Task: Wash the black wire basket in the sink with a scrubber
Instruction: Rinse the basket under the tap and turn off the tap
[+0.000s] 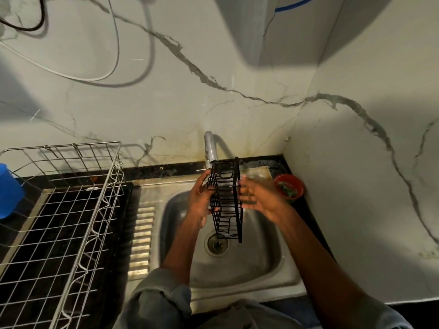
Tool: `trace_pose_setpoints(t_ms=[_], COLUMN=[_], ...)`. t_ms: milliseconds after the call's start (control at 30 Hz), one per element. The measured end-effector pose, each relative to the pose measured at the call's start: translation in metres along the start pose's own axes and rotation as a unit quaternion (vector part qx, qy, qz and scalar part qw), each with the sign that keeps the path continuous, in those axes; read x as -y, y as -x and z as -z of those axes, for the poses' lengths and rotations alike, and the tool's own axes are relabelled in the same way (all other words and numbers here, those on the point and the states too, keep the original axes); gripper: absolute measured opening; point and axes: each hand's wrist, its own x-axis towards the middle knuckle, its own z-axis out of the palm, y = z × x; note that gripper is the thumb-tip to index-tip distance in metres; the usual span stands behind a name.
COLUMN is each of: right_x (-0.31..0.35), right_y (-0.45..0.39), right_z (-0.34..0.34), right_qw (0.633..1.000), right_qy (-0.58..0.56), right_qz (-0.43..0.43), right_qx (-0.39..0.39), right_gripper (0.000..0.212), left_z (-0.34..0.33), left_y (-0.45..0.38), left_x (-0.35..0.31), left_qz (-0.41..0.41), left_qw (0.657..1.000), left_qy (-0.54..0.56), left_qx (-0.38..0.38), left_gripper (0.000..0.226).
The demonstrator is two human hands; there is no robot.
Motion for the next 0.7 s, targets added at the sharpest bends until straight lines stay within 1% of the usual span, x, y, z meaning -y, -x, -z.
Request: trace_pose_setpoints(t_ms=[67,100,200,267,333,367,433,533,700], right_x=[-0.004,-0.004,-0.005,-0.007,-0.011,-0.012,-0.013,-0.015,-0.011], right_y=[0.002,0.003,0.003,0.001,0.000,-0.001,-0.004,-0.013,-0.027], right_z=[-0.021,-0.030,-0.043,-0.046,-0.052,-0.057,-0.065,-0.072,-0.078], right_qw=[0.999,0.998,0.998,0.998,0.998,0.997,0.997,0.996,0.997], right_qy=[-0.007,-0.018,-0.054,-0.045,-0.024,-0.011,0.004,0.019,0.025], right_qz=[0.009,0.012,0.017,0.031,0.053,0.063,0.076,0.084,0.071], right_qx=[0.050,0.054,0.035,0.025,0.032,0.035,0.023,-0.013,-0.021], right_gripper=[0.034,0.034,0.034,0.030,0.021,0.017,0.019,0.022,0.016], left_z=[-0.004,-0.006,-0.003,-0.001,0.001,0.003,0.004,0.007,0.010], left_y=[0.000,0.001,0.002,0.004,0.004,0.003,0.000,-0.005,-0.003], left_x=[0.001,0.003,0.014,0.022,0.029,0.032,0.035,0.036,0.017], left_qz=[-0.014,-0.024,-0.050,-0.061,-0.071,-0.065,-0.046,-0.023,-0.004], left_qw=[1.000,0.999,0.996,0.995,0.992,0.990,0.986,0.984,0.981], left_qy=[-0.011,-0.019,-0.026,-0.021,-0.018,-0.005,0.034,0.044,0.038], left_qx=[-0.024,-0.037,-0.066,-0.077,-0.103,-0.125,-0.155,-0.171,-0.190], left_gripper=[0.043,0.045,0.052,0.048,0.040,0.041,0.043,0.047,0.054])
